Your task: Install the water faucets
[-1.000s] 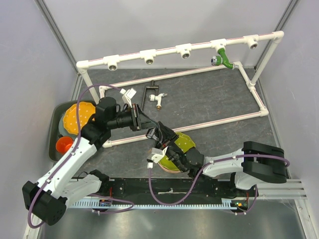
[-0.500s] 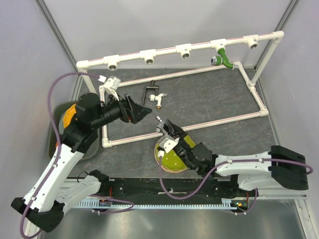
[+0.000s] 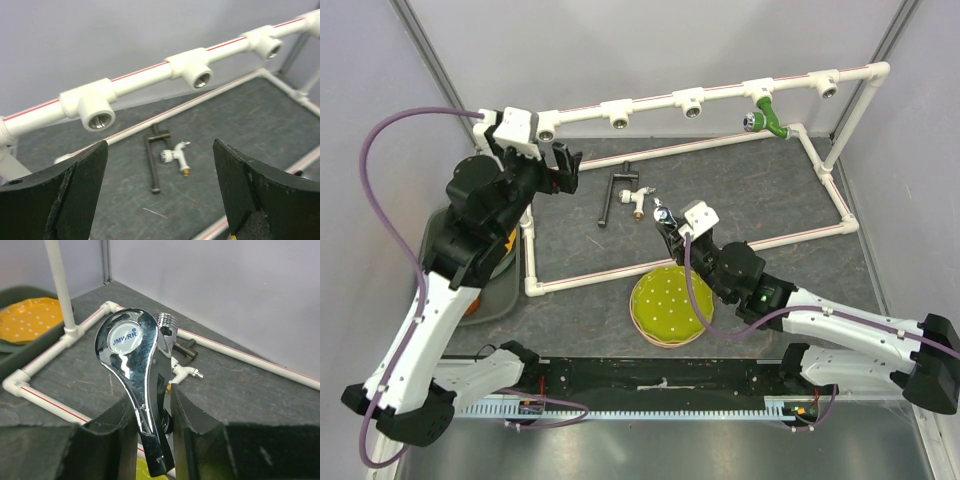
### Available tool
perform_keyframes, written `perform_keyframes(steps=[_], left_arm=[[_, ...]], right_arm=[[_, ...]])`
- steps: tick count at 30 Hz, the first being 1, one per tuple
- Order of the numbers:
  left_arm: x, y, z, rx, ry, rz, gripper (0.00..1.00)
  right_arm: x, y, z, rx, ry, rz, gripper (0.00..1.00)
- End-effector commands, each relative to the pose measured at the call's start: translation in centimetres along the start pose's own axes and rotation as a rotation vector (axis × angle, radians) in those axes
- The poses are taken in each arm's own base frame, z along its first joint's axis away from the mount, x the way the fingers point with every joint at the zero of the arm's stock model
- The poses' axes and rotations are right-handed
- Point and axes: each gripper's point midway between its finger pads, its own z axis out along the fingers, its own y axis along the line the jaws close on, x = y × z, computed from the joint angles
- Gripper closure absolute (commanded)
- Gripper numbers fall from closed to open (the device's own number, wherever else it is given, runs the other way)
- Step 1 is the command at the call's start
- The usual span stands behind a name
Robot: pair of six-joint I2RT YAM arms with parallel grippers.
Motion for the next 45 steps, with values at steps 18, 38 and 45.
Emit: perform_keyframes(steps=[18,38,45], left_arm=[[0.3,0.7,9.8,0.167,-0.020,0.743,0.07],[5.7,5.3,14.9,0.005,0.111,0.753,0.30],[6.3,5.1,15.3,0.012,0.118,0.738,0.52]], right_arm=[[-6.7,-2.0,3.5,0.109,-0.051,0.456,1.00],[-9.1,-0.6,11.0,0.076,-0.081,0.420,1.00],[-9.7,-2.1,12.8,0.096,-0.149,0.474,1.00]])
